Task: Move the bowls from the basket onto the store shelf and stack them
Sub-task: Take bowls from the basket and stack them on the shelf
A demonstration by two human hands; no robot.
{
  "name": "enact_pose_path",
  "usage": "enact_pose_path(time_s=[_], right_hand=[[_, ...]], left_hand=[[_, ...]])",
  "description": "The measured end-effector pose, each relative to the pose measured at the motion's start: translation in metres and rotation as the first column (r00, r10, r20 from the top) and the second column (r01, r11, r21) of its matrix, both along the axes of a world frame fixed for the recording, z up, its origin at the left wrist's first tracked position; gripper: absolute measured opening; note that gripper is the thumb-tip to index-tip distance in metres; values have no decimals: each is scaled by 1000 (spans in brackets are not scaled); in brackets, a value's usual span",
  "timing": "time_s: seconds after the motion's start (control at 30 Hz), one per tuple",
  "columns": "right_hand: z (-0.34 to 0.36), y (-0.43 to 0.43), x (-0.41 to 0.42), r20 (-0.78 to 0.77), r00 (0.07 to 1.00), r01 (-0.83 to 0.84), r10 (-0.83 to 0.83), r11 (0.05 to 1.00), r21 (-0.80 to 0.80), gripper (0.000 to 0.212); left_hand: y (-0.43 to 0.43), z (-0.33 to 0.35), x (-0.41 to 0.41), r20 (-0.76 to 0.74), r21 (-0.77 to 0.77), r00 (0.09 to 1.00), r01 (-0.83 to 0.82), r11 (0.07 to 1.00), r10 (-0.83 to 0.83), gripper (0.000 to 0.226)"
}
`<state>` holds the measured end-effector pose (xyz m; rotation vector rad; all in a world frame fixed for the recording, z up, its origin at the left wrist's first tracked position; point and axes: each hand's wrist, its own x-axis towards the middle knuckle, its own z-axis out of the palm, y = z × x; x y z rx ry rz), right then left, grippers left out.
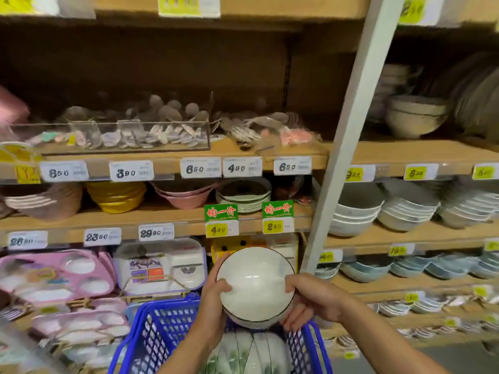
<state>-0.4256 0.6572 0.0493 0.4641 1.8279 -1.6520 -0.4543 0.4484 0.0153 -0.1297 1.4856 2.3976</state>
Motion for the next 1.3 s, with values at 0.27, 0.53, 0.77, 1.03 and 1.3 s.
enact_pose_path(time_s=[0.27,0.53,0.77,1.03,1.3], right_hand=[[59,95,38,-183,979,109,-93,991,78,39],[99,197,78,-401,805,354,-438,896,-268,30],[150,273,82,-470,605,496,-643,766,-408,33],[194,330,51,-432,529,520,-730,682,-515,22],[207,381,-10,-439,489,560,-754,657,-505,31]], left_hand=[[103,70,23,-88,95,995,-35,995,44,69],[235,137,66,-85,106,991,-93,990,103,57],[322,195,76,-75,115,995,-59,992,68,57],[385,238,45,-162,60,986,-37,998,46,50],[442,246,-27,-201,9,980,-6,1000,8,52]])
